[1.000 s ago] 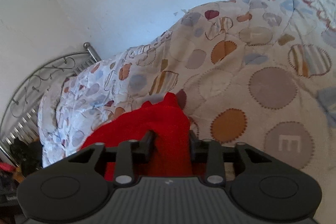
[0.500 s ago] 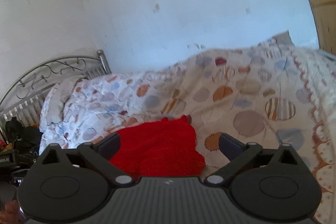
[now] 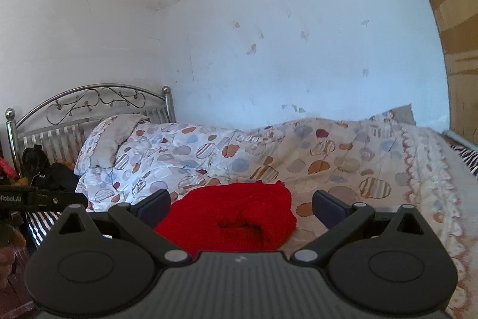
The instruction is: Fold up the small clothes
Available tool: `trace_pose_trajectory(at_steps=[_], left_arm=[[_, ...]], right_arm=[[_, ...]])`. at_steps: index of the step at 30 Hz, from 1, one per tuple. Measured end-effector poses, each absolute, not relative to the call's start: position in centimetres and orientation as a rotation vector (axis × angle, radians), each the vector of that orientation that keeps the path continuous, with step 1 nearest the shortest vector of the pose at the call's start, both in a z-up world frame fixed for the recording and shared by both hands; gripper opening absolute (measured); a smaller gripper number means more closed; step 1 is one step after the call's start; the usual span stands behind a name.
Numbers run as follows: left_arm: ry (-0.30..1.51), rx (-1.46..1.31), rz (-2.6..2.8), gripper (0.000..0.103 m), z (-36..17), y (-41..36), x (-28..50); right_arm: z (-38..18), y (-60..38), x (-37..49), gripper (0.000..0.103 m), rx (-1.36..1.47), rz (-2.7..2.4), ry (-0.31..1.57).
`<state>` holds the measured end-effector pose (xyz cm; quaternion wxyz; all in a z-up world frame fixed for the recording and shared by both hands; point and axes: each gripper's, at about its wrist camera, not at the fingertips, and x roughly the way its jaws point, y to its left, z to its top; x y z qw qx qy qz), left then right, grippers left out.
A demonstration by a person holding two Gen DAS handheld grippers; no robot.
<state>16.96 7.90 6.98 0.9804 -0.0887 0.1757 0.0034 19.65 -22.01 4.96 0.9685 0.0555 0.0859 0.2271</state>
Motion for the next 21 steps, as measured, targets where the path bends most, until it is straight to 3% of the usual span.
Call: trace_pose_trajectory(at_steps=[11, 21], left_arm=[[0.312, -0.149, 0.059, 0.102, 5.9, 7.6, 10.7], [0.327, -0.119, 0.067, 0.102, 1.7, 7.2, 8.7]], right_arm=[[4.2, -23.5, 11.8, 0.103, 0.085, 0.381, 0.101], [0.5, -22.3, 8.1, 0.103, 0.018, 0.282, 0.103]])
